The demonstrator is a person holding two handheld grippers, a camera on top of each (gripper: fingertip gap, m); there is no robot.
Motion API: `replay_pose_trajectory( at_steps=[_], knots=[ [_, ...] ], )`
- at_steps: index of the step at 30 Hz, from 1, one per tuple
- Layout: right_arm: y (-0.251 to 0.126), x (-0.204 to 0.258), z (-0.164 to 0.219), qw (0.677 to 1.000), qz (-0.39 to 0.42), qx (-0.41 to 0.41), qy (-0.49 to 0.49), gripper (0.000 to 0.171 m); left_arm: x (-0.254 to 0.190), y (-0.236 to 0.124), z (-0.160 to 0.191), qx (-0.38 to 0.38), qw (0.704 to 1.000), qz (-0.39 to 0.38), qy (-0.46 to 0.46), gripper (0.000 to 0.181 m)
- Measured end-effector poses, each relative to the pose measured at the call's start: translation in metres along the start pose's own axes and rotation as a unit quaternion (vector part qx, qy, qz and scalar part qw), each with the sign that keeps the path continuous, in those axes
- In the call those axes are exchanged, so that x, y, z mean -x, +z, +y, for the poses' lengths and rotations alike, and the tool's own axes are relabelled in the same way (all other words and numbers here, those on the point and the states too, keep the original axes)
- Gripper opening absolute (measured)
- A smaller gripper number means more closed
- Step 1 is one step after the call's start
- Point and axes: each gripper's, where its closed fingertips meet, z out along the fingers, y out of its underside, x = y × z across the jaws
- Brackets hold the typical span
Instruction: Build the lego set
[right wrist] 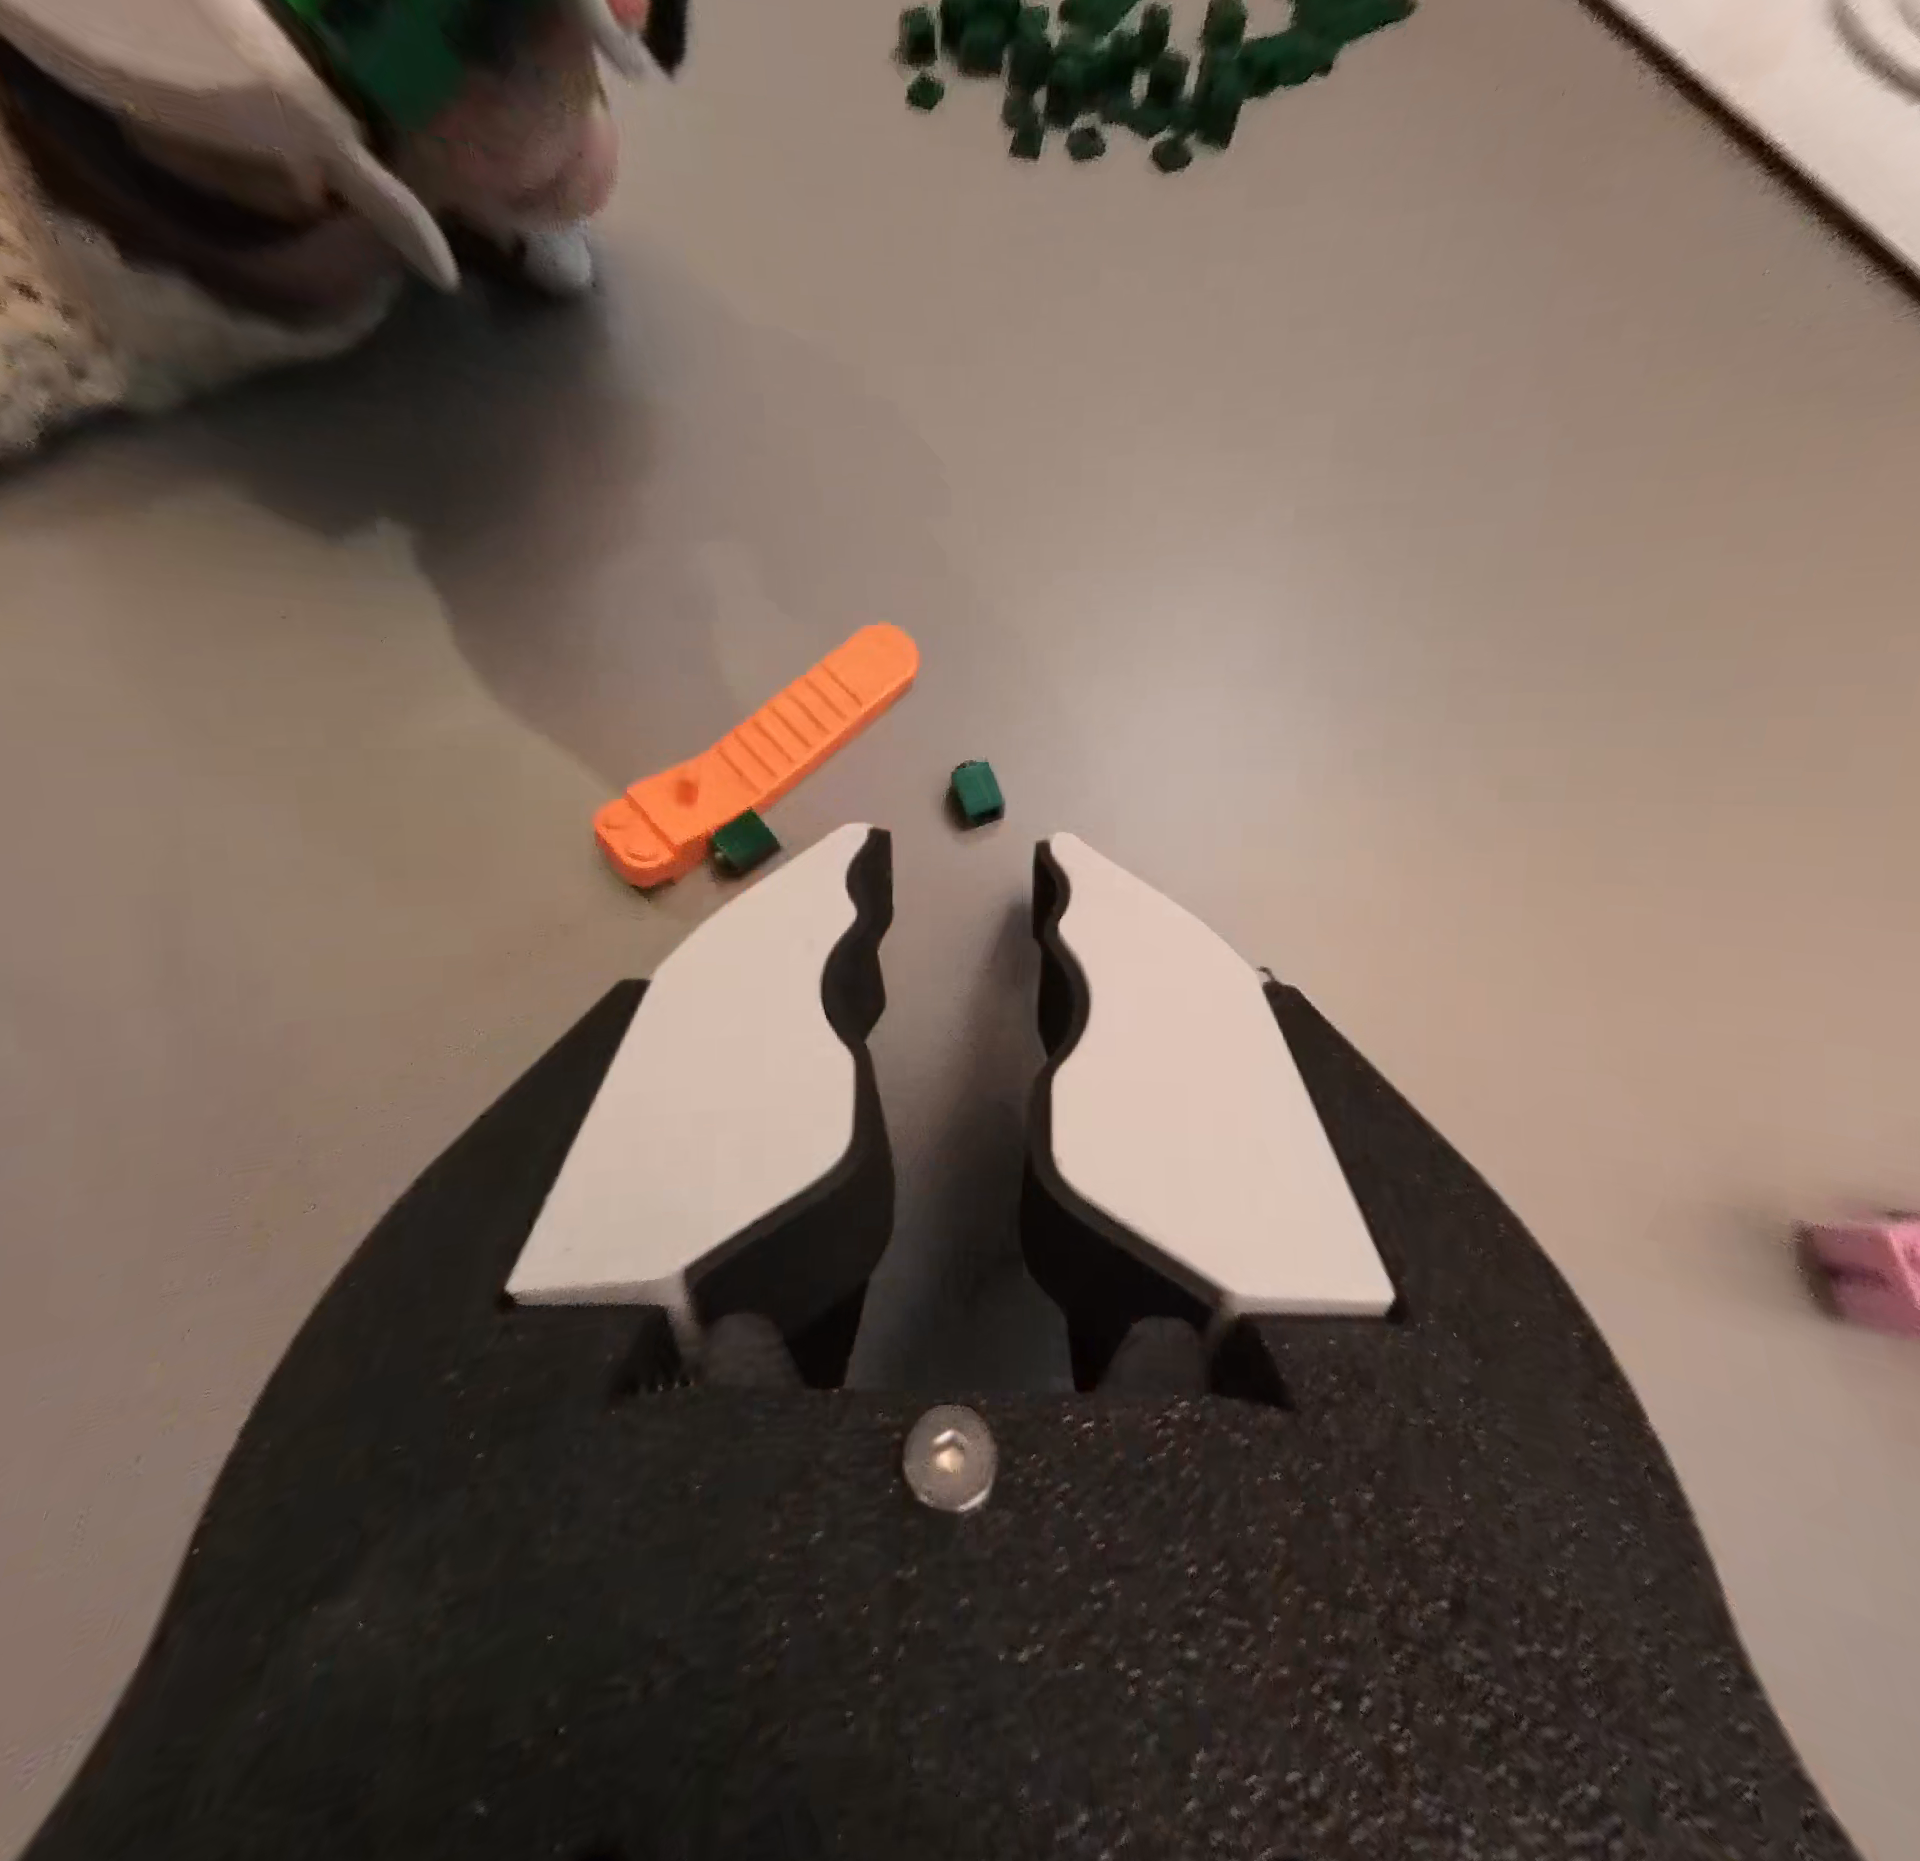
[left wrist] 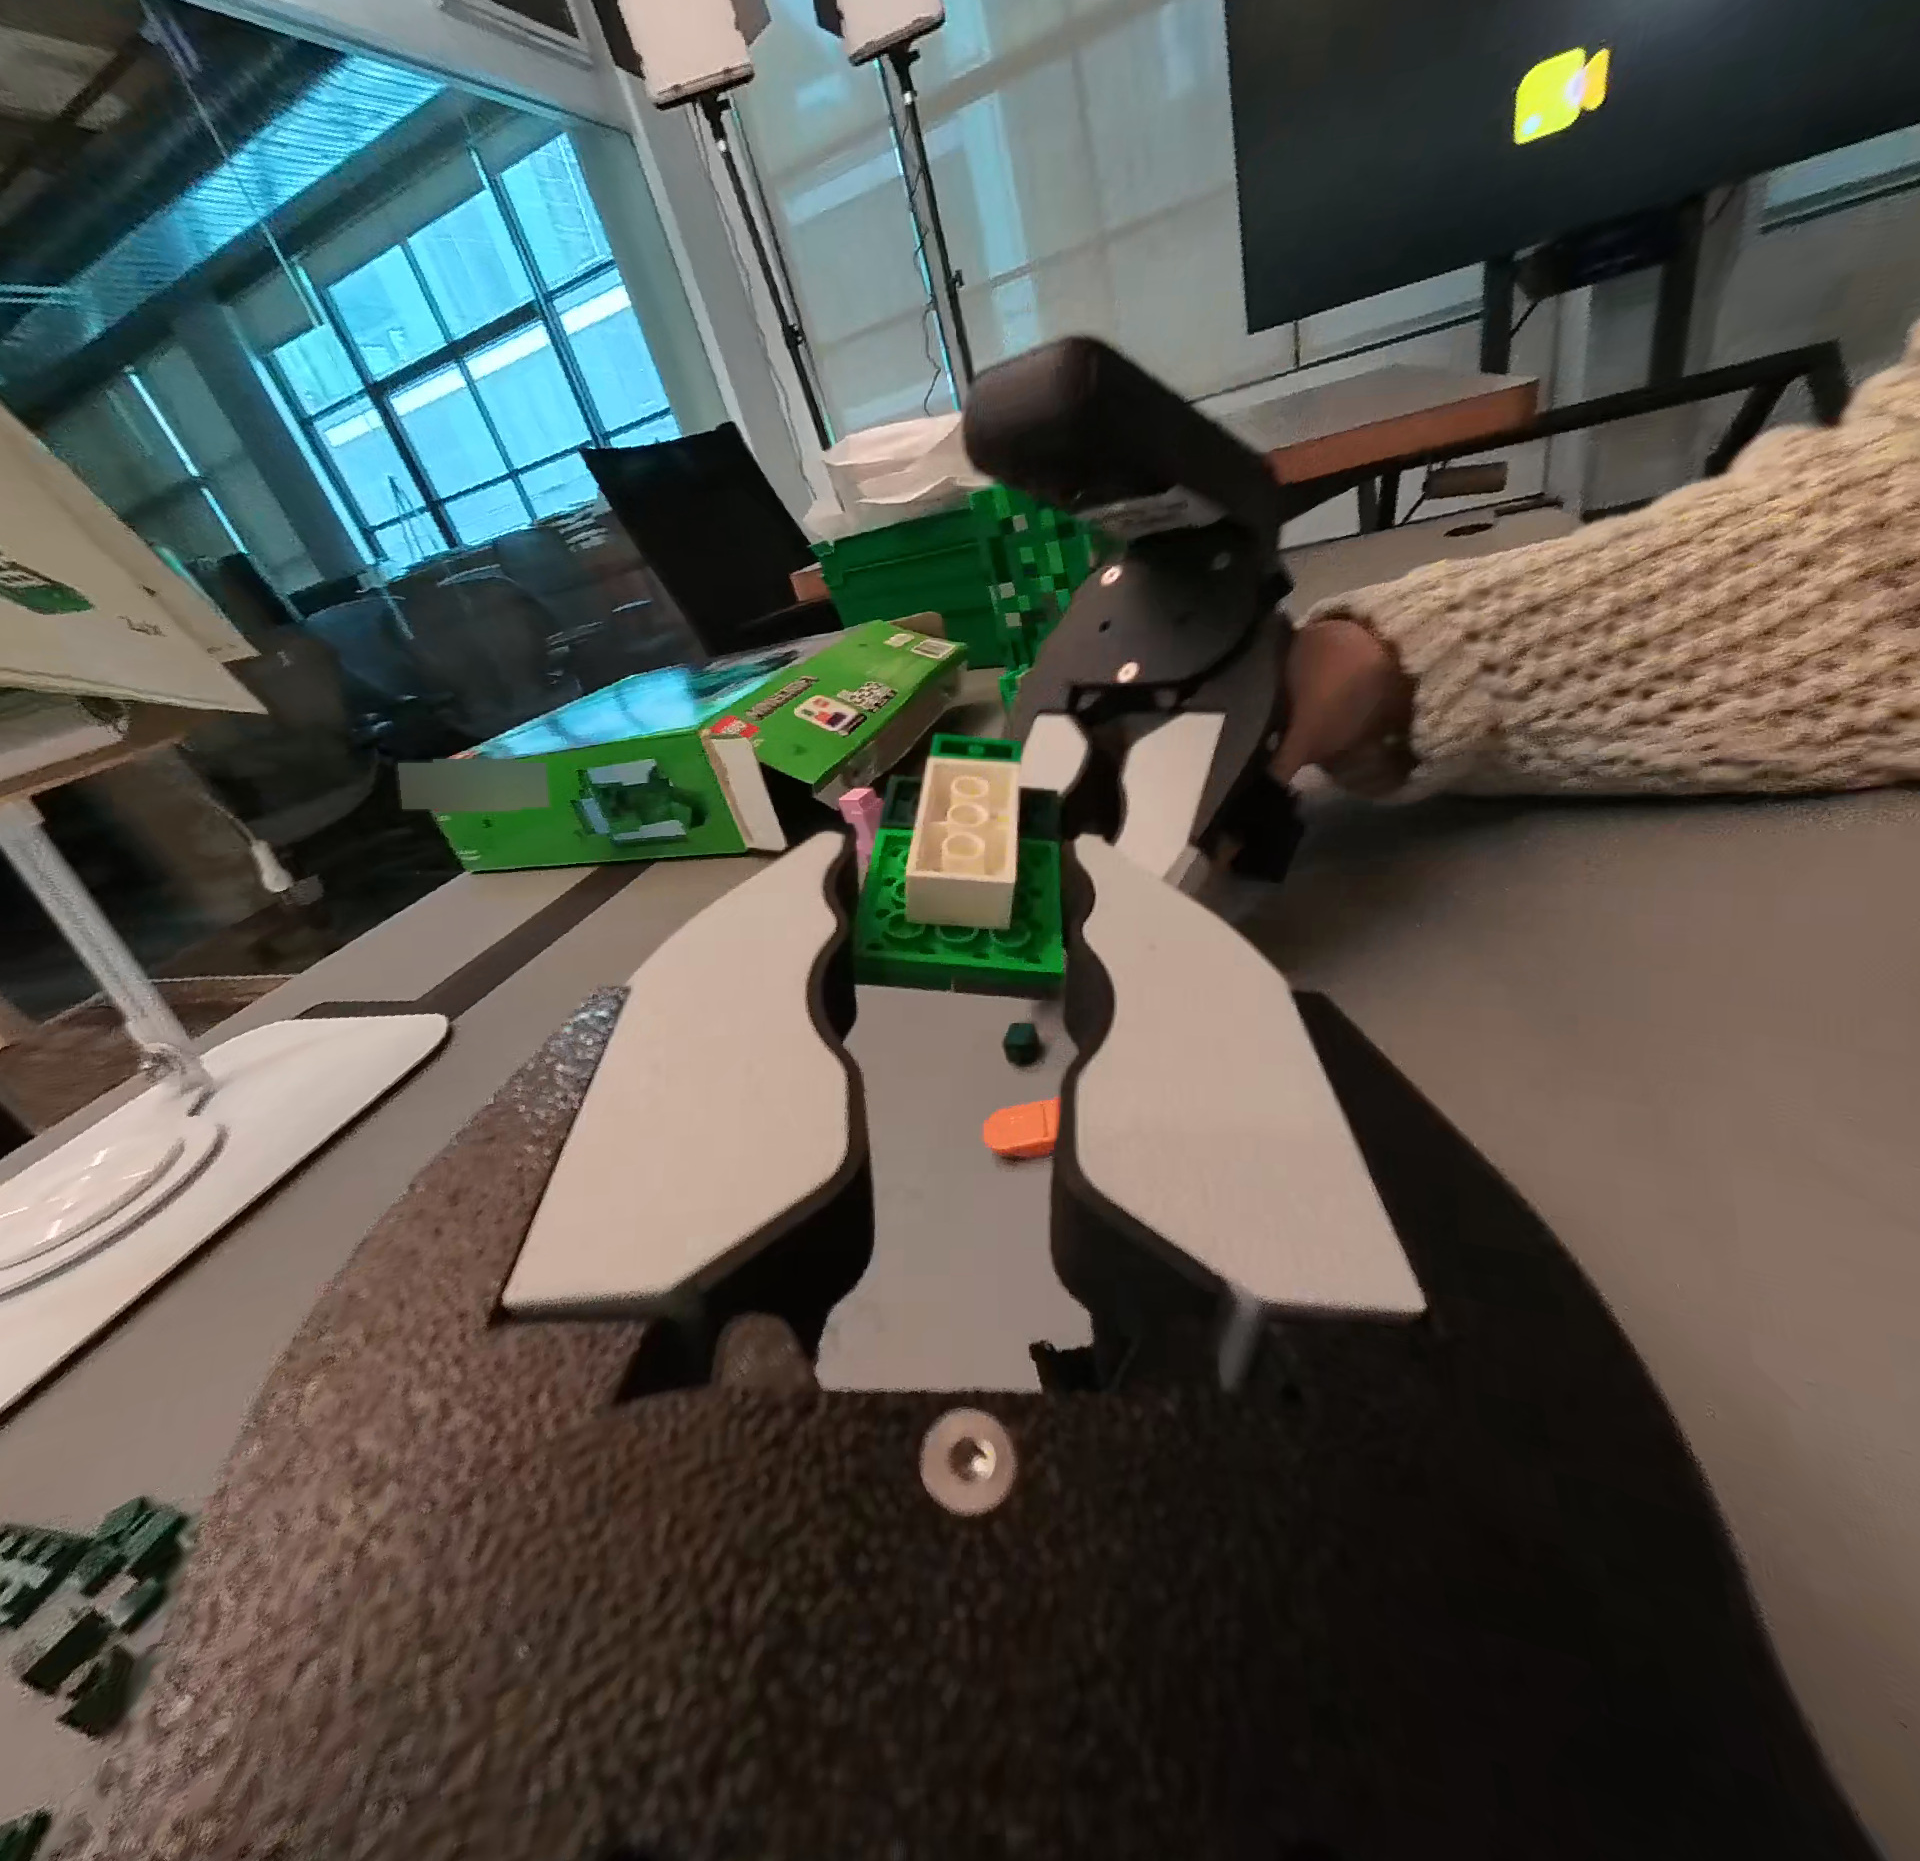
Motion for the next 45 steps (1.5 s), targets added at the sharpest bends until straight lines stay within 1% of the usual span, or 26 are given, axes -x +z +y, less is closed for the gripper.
replay_pose_trajectory(
  at_steps=[1, 6, 10, 15, 22, 25, 28, 32, 34, 36, 40, 45],
  knots=[
    [0.003, -0.002, 0.002, 1.0, -0.01, 0.009, -0.009, 0.025, 0.001, -0.001, -0.001, -0.003, 1.0, 0.002, -0.006, 0.036],
    [0.008, -0.003, -0.003, 0.996, -0.081, 0.01, -0.036, 0.021, 0.005, -0.006, -0.001, -0.006, 1.0, 0.01, -0.027, 0.036],
    [0.009, -0.001, -0.003, 0.992, -0.109, 0.01, -0.059, 0.016, 0.006, -0.008, -0.004, -0.02, 0.999, 0.02, -0.044, 0.036],
    [0.01, -0.002, -0.001, 0.99, -0.105, 0.014, -0.098, 0.0, 0.008, -0.009, -0.005, -0.024, 0.998, 0.016, -0.05, 0.036],
    [0.011, 0.0, -0.001, 0.991, -0.094, 0.013, -0.097, 0.0, 0.006, -0.007, -0.001, -0.006, 1.0, 0.002, -0.024, 0.036],
    [0.011, 0.0, -0.001, 0.992, -0.091, 0.012, -0.089, 0.01, 0.009, -0.007, 0.003, 0.008, 1.0, -0.015, 0.001, 0.036],
    [0.012, 0.001, -0.002, 0.993, -0.087, 0.012, -0.074, 0.017, 0.017, -0.009, 0.006, 0.039, 0.994, -0.059, 0.08, 0.036],
    [0.014, -0.001, -0.003, 0.996, -0.062, 0.019, -0.064, 0.017, 0.015, -0.008, 0.015, 0.1, 0.967, -0.082, 0.22, 0.036],
    [0.015, 0.0, -0.002, 0.996, -0.059, 0.028, -0.066, 0.014, 0.012, -0.006, 0.021, 0.119, 0.957, -0.078, 0.254, 0.036],
    [0.016, 0.0, -0.002, 0.996, -0.053, 0.033, -0.064, 0.008, 0.006, -0.002, 0.025, 0.126, 0.957, -0.061, 0.255, 0.036],
    [0.015, 0.003, -0.005, 0.995, -0.055, 0.039, -0.073, 0.008, 0.002, 0.0, 0.032, 0.136, 0.959, -0.044, 0.246, 0.036],
    [-0.005, 0.01, -0.04, 0.994, -0.055, 0.012, -0.096, 0.008, -0.001, 0.001, 0.038, 0.153, 0.963, -0.03, 0.221, 0.036]
  ],
)
